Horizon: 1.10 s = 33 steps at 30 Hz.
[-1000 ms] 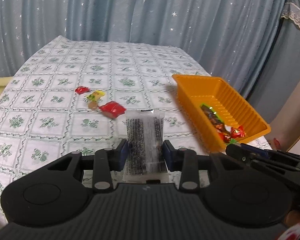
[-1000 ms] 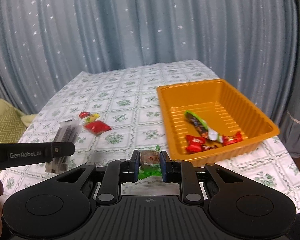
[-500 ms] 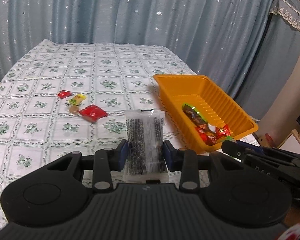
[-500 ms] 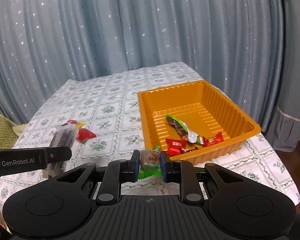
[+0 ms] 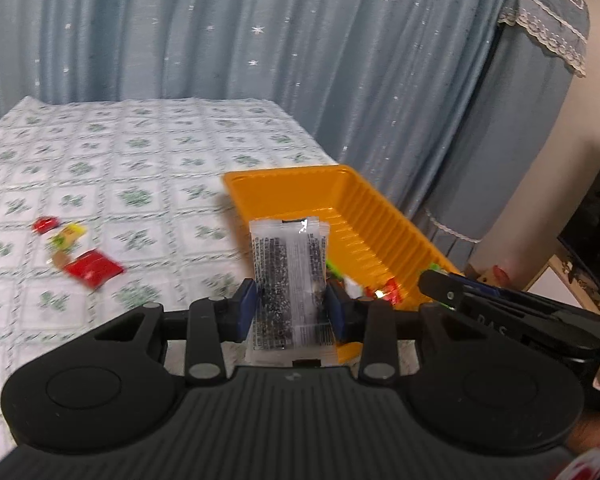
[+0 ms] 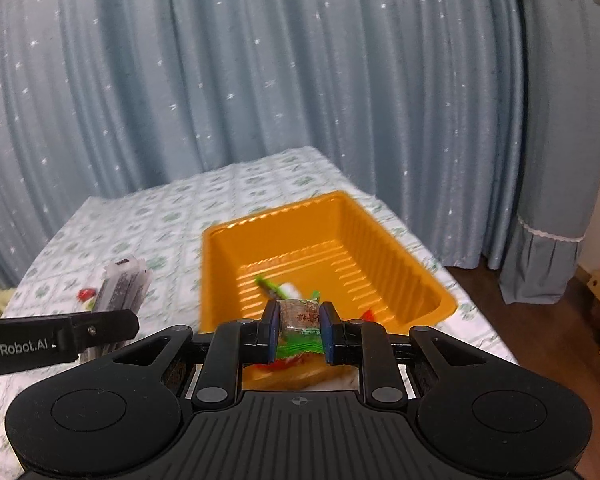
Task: Organize snacks
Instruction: 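Carry both snacks over the orange tray and open both tools to drop them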
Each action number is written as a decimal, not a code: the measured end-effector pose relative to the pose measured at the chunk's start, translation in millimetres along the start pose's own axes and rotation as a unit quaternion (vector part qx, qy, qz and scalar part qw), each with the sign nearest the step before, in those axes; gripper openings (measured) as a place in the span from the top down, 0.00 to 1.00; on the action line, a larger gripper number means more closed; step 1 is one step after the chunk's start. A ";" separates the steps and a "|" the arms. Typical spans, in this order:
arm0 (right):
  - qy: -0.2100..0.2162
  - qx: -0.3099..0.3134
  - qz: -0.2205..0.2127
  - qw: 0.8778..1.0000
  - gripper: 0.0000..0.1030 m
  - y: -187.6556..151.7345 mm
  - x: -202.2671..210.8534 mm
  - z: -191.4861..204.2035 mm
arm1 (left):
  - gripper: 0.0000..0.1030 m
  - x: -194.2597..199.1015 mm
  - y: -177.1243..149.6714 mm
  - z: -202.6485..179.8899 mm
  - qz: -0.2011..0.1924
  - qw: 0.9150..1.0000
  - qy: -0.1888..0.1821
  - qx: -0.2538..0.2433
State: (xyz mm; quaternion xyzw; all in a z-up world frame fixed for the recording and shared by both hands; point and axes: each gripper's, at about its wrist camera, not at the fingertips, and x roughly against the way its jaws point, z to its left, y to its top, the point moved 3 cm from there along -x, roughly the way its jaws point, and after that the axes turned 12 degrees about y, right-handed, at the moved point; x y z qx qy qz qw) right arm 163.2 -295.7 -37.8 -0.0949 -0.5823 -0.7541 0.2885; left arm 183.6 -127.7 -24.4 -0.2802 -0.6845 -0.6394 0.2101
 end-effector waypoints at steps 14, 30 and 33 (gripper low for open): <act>-0.016 -0.012 -0.024 1.000 0.79 24.2 -33.4 -43.9 | 0.67 -57.2 15.7 -32.6 0.014 0.999 -0.031 -0.021; -0.019 -0.028 -0.012 0.999 0.79 22.8 -50.3 -53.2 | 0.66 -80.6 23.9 -23.1 0.007 0.999 -0.026 -0.018; -0.020 -0.027 -0.012 0.999 0.79 22.8 -49.9 -51.5 | 0.66 -72.1 21.8 -9.7 0.005 1.000 -0.019 -0.004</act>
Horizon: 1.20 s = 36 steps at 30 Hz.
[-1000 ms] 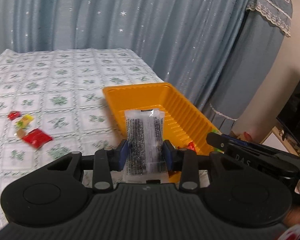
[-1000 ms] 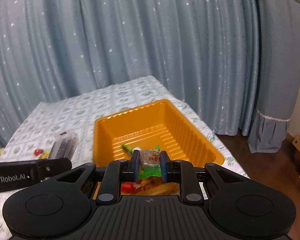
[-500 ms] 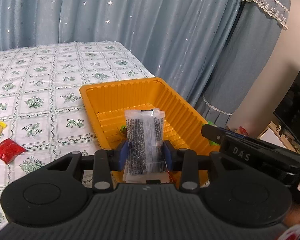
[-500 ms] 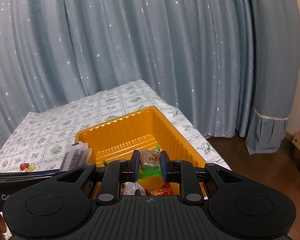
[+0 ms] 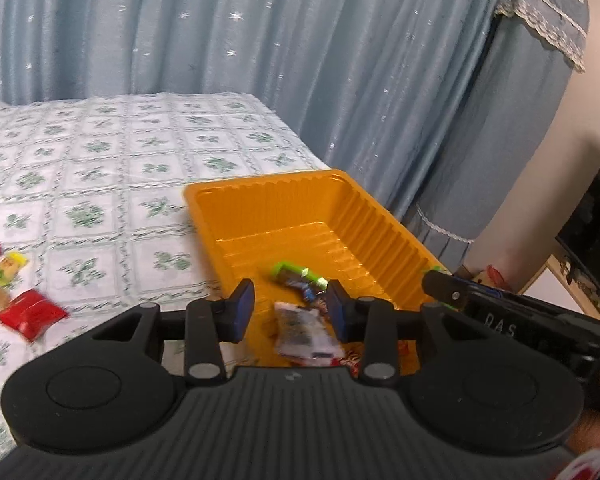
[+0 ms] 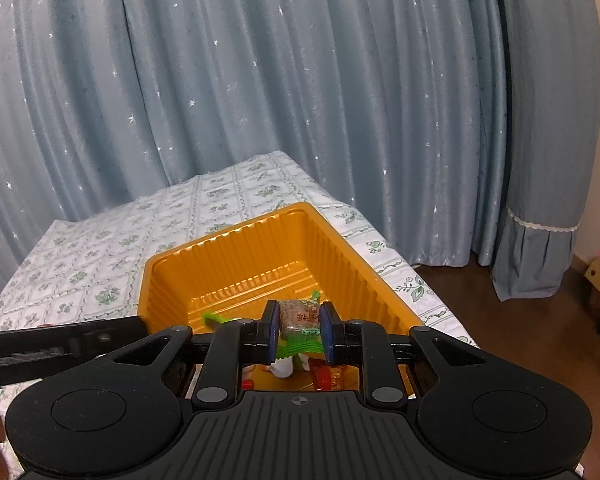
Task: Organize snacks
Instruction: 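Carry both snacks over the orange tray and open both tools to drop them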
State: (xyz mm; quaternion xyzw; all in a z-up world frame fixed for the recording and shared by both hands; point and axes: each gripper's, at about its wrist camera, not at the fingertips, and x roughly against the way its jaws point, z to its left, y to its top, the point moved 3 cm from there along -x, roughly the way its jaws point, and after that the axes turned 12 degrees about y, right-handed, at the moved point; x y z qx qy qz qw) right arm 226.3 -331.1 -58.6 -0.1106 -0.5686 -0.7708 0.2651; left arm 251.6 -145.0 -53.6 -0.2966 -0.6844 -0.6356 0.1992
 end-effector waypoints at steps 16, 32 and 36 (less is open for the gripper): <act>0.031 0.011 -0.001 0.999 0.67 -5.0 -7.3 11.2 | 0.63 24.3 -22.2 41.5 0.004 0.999 0.034 0.037; 0.048 0.026 -0.044 0.998 0.45 -9.4 27.3 32.3 | 0.57 64.1 -42.6 68.6 0.001 0.997 0.074 0.037; 0.063 0.041 -0.037 0.996 0.45 -27.3 42.1 53.8 | 0.53 77.8 -50.3 78.3 0.000 0.996 0.084 0.038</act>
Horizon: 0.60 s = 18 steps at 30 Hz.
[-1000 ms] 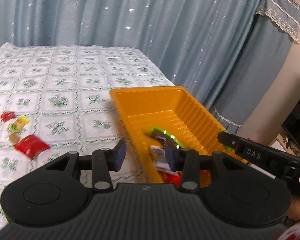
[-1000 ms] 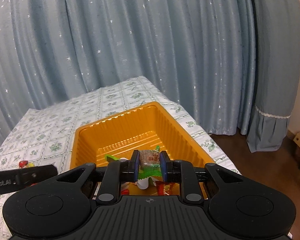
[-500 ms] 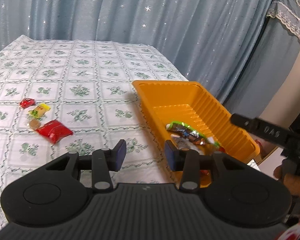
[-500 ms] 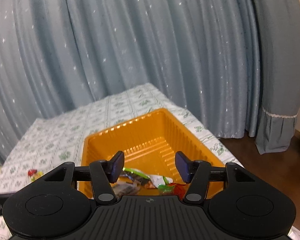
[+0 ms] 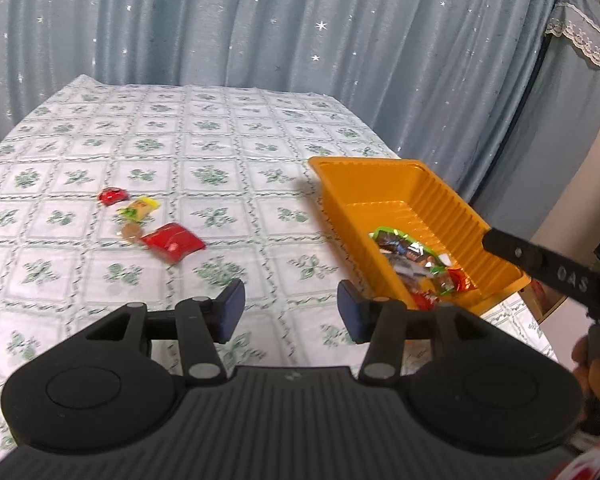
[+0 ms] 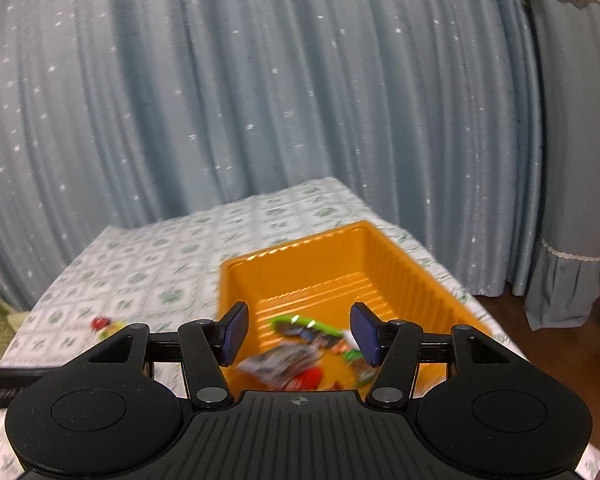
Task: Organize snacks
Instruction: 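Carry both snacks over the orange tray and open both tools to drop them, then move both tools back toward the red packet and brown candy cube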
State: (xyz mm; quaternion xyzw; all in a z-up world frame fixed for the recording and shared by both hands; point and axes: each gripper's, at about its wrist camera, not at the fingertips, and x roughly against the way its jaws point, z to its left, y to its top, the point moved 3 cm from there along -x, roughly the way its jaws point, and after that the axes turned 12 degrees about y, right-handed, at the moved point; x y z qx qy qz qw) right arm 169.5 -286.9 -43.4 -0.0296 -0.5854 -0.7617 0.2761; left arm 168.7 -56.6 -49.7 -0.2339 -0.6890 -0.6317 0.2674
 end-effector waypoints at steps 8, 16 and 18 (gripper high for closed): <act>0.036 0.021 0.025 0.999 0.45 -29.7 12.3 37.8 | 0.48 18.9 -17.6 31.9 0.004 1.000 0.026 0.007; 0.055 0.034 0.038 0.997 0.45 -36.6 6.9 58.5 | 0.43 31.5 -25.8 69.3 0.004 0.998 0.057 0.029; 0.059 0.039 0.040 0.997 0.45 -37.6 6.4 62.0 | 0.42 33.5 -25.2 78.7 0.001 0.997 0.066 0.035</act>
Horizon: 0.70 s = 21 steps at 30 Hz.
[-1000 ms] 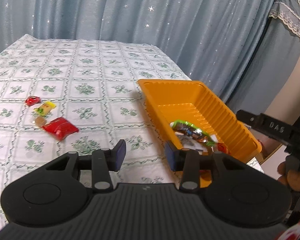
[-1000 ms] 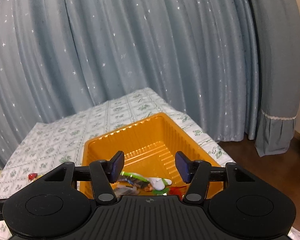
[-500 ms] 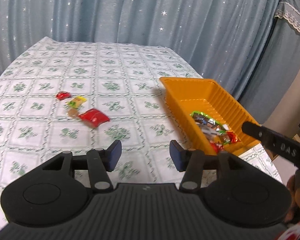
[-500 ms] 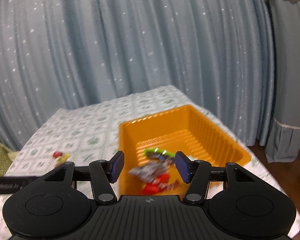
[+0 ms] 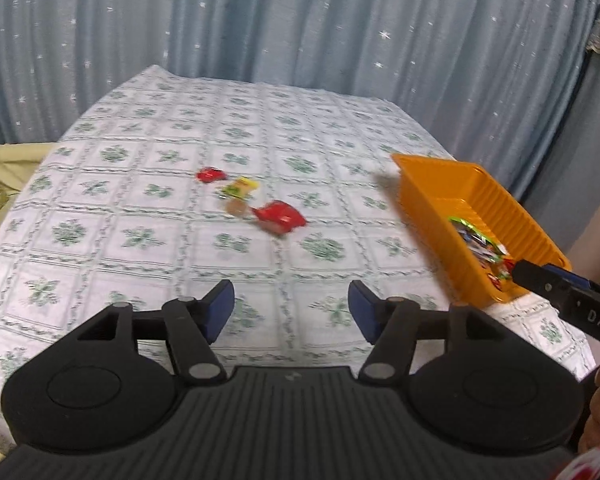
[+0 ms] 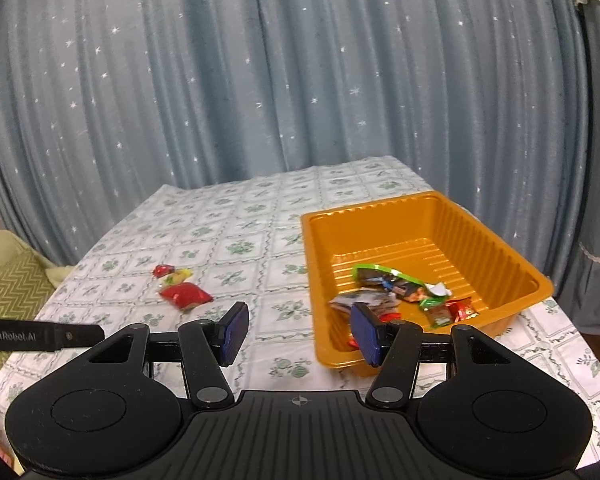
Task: Organize snacks
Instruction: 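Move both tools back toward the red packet and brown candy cube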
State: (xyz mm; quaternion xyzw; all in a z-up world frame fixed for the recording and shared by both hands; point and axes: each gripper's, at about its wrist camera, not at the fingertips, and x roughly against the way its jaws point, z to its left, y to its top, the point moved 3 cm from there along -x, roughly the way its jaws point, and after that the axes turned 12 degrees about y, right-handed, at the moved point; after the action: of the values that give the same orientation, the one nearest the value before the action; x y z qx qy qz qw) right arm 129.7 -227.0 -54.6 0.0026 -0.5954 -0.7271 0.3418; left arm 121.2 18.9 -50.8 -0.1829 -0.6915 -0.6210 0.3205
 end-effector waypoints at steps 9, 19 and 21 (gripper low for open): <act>0.017 0.017 0.019 1.000 0.45 -5.9 -13.2 14.9 | 0.39 -3.8 5.4 28.7 -0.001 1.000 0.020 0.018; 0.053 0.012 0.054 0.997 0.45 -1.5 -46.7 40.9 | 0.21 -20.9 25.2 49.1 0.001 0.999 0.033 -0.004; 0.062 0.013 0.064 0.996 0.45 -0.3 -59.0 48.2 | 0.18 -26.0 32.2 55.2 -0.001 0.999 0.037 -0.013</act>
State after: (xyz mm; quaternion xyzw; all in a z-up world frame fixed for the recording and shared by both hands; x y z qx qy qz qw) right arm 155.0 -155.8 -64.6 0.0137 -0.5814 -0.6946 0.4234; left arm 149.2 81.8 -45.6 -0.1634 -0.6716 -0.6362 0.3429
